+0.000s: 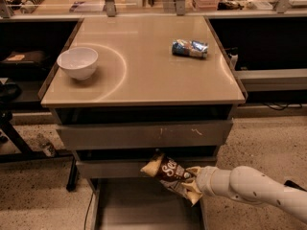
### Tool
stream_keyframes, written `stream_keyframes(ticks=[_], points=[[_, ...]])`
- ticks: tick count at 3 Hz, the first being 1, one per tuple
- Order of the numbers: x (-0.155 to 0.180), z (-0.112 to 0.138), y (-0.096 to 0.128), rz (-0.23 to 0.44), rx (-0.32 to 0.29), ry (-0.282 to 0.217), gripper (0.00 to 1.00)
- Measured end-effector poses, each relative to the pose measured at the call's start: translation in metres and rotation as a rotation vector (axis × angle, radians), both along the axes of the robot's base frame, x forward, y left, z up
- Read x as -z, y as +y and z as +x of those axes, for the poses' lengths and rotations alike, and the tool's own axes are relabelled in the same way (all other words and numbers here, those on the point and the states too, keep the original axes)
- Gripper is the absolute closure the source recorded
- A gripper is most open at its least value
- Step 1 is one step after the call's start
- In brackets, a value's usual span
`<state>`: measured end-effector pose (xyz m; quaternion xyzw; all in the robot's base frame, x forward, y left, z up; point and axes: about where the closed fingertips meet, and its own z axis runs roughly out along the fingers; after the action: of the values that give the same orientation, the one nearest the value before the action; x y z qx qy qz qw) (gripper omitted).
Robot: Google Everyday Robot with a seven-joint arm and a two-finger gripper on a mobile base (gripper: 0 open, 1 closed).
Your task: Place brown chip bag into bottom drawer
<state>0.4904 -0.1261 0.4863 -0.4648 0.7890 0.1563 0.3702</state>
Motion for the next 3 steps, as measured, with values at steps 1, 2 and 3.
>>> stream_keyframes(ticks=[1,2,3], points=[[0.02,0.002,0.004,0.005,-0.059,-0.113,1.0],[0.042,-0.006,0.005,-0.013,-0.114,-0.179,1.0],[0.045,-0.007,0.006,-0.015,-0.123,-0.184,1.0]])
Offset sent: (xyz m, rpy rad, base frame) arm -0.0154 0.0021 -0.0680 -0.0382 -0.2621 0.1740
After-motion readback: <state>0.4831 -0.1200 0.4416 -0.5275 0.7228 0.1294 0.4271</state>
